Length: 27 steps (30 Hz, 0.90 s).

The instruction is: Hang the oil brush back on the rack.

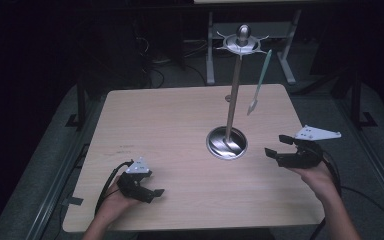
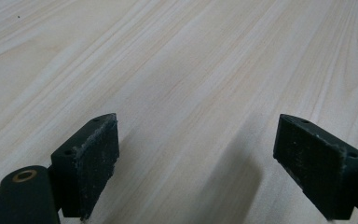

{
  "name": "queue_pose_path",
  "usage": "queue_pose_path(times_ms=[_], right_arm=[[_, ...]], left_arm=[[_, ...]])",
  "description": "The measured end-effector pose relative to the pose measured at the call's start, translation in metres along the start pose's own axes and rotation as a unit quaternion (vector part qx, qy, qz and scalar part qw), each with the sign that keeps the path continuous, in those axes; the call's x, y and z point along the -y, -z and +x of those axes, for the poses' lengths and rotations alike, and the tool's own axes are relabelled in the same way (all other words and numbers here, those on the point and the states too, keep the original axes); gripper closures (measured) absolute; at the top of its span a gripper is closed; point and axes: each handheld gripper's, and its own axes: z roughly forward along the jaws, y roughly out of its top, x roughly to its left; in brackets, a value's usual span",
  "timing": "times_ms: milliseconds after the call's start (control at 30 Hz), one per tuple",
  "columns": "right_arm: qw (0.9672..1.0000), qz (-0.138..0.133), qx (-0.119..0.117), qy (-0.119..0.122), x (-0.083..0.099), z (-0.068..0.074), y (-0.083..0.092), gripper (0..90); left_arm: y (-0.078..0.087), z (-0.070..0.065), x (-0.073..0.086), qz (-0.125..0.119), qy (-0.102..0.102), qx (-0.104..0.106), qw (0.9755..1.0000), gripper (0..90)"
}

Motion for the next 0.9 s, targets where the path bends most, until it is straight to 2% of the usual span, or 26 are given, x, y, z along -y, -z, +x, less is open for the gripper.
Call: queue_pose_path(times_ms=[400, 533, 900], right_arm=[[0.9998, 0.010, 0.011, -0.011, 0.030, 0.001, -0.004, 21.5], [0.9998, 0.011, 0.011, -0.012, 0.035, 0.003, -0.005, 21.5], [0.9997, 0.018, 0.011, -0.014, 0.062, 0.003, -0.012, 20.0]], left_arm=[[0.000, 0.000, 0.000, -0.001, -0.001, 0.000, 1.0000, 13.7], [0.000, 0.000, 0.000, -0.002, -0.001, 0.000, 1.0000, 13.7], [0.000, 0.000, 0.001, -0.006, 0.005, 0.003, 1.0000, 13.7]])
